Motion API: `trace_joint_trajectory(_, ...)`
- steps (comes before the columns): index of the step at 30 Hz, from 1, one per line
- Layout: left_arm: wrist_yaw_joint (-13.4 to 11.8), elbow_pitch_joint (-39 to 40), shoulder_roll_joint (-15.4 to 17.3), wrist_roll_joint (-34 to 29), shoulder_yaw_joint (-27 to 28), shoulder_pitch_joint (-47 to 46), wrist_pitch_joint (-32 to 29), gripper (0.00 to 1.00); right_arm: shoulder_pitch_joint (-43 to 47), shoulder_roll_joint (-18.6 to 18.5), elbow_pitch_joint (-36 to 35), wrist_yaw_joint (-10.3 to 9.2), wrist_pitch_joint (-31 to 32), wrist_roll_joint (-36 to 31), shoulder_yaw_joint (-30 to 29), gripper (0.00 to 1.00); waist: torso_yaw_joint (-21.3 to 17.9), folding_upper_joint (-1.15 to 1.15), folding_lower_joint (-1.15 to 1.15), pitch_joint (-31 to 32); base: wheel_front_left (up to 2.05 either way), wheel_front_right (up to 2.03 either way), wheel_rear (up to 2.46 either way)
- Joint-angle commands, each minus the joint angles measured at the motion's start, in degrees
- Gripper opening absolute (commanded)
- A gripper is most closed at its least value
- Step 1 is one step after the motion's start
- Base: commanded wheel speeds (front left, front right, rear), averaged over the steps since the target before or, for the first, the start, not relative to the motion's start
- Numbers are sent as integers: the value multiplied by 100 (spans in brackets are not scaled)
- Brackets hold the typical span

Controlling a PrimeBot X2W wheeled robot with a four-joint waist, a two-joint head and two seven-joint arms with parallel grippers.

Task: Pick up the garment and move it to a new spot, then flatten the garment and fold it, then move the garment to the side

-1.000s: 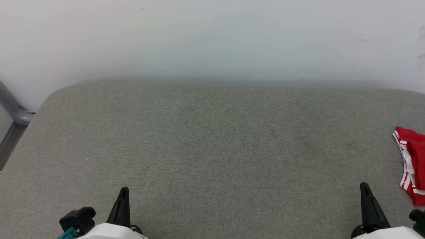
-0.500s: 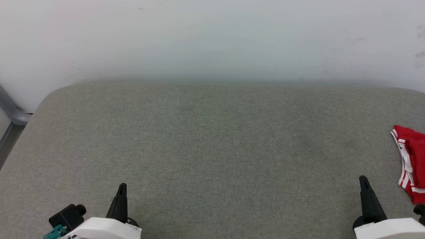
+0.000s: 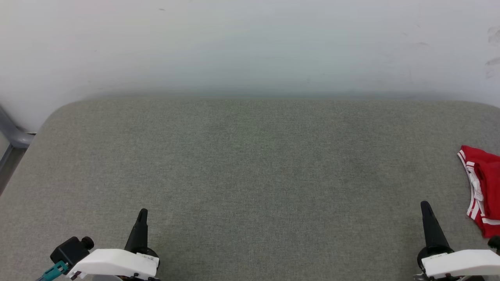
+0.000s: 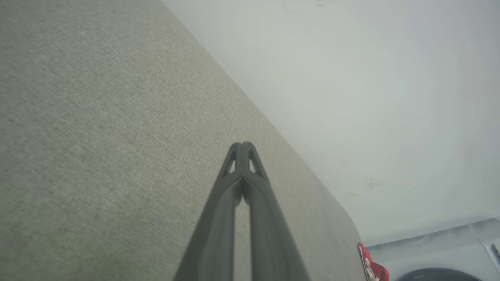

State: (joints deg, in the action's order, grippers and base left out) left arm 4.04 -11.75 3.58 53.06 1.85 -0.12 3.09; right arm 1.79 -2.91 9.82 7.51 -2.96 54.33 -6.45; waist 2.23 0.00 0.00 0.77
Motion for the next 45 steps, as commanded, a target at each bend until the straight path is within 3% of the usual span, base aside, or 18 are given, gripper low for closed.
trace_joint_trajectory(1, 48, 34, 13, 200, 34, -140, -48, 0, -175, -1, -28, -1, 48, 191, -5, 0, -5, 0, 0, -2, 0, 0, 0)
trace_joint_trajectory(45, 263, -145, -44, 2690, 338, -489, -669, 0, -618, 3, 272, -2, 659, 2605, -8, 0, -134, 0, 0, -57, 0, 0, 0)
